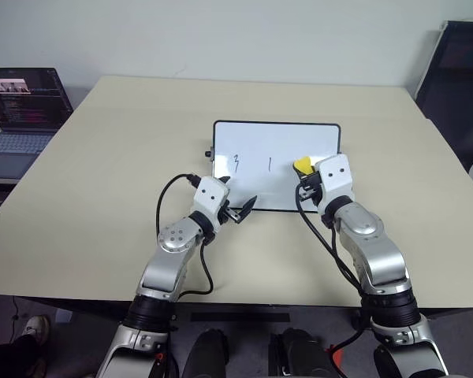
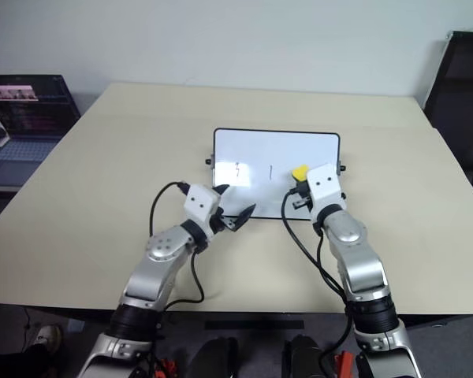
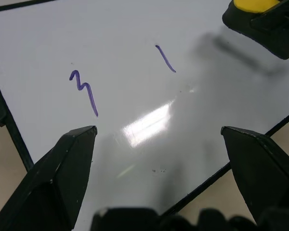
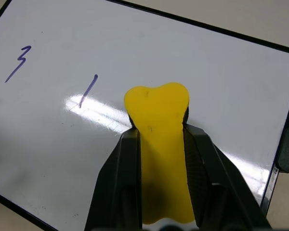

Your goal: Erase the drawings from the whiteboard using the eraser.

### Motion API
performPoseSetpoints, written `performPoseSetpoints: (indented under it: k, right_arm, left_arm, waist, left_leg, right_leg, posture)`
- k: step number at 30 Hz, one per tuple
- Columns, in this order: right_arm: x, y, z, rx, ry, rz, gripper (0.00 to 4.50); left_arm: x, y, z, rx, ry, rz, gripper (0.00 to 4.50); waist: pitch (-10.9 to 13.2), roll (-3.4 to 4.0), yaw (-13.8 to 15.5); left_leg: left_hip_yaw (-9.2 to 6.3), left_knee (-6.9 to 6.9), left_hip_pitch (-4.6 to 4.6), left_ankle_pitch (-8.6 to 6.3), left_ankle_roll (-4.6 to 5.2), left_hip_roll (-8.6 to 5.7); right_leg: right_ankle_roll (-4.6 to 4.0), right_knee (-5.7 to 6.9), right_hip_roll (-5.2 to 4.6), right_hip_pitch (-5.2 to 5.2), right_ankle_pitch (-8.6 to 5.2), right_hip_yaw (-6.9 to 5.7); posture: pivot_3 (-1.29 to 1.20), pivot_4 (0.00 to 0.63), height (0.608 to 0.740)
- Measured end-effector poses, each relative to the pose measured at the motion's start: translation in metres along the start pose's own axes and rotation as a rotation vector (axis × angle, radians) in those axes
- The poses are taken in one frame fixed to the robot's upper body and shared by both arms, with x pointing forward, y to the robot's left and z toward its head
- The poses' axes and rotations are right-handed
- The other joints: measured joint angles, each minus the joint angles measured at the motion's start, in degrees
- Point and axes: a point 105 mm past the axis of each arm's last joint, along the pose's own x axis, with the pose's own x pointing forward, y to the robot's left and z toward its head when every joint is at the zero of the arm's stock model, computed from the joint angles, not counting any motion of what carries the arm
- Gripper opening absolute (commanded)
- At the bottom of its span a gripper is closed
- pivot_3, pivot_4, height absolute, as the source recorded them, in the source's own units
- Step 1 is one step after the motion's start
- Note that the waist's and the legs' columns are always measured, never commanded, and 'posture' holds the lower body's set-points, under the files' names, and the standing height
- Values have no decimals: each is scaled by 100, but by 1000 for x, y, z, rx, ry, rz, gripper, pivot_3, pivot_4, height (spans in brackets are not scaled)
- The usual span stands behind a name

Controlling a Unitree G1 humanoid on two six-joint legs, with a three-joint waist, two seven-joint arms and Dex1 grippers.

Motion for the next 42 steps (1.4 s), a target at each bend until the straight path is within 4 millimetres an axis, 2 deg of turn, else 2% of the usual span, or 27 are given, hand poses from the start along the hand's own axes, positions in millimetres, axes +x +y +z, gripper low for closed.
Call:
performPoseSetpoints:
  k: [4,8,14,19,24,26,29,34,42]
  right_arm:
    - [4,4,2,-6,-5,15,872]
    - [12,11,9,-16,-25,42,872]
    - [28,15,28,-37,-78,70,872]
    - [46,20,30,-55,-54,87,872]
    - [62,36,34,-95,-32,144,872]
    - [65,42,30,-107,-17,160,872]
    - [67,46,22,-127,15,168,872]
    - [67,44,21,-159,29,170,872]
    - [50,37,6,-176,76,146,872]
  left_arm:
    - [0,1,-2,-5,12,5,4500]
    - [5,3,8,11,-12,3,4500]
    - [8,5,12,19,-21,1,4500]
    - [8,6,8,14,-6,1,4500]
    - [9,6,9,16,-8,0,4500]
    - [9,7,9,19,-8,1,4500]
    - [9,7,9,21,-8,3,4500]
    - [9,8,9,21,-6,7,4500]
    - [8,9,9,19,-4,9,4500]
  waist:
    - [0,0,-2]
    - [0,0,-3]
    - [0,0,-6]
    - [0,0,-12]
    - [1,1,-12]
    - [0,1,-11]
    - [1,1,-10]
    - [0,1,-9]
    - [-1,0,4]
  left_leg:
    - [4,2,1,0,0,-3]
    - [7,2,1,0,0,-4]
    - [7,0,0,0,0,-4]
    - [9,0,1,0,0,-4]
    - [9,-1,0,0,0,-2]
    - [8,-2,0,0,0,-1]
    - [7,-1,-1,0,0,-1]
    - [6,0,0,0,0,0]
    - [4,3,0,0,0,-1]
  right_leg:
    - [1,3,3,0,-1,-3]
    - [0,2,4,0,0,-3]
    - [-15,0,4,0,9,-2]
    - [-17,2,4,-1,10,-2]
    - [-18,2,3,-2,10,-4]
    - [-18,2,1,-2,10,-4]
    - [-18,2,0,-2,11,-4]
    - [-18,6,0,-1,11,-6]
    - [-18,6,-2,3,10,-10]
  posture:
    - [0,150,740]
    - [0,150,740]
    - [0,150,740]
    - [0,150,740]
    - [0,150,740]
    - [0,150,740]
    - [0,150,740]
    - [0,150,740]
    - [0,150,740]
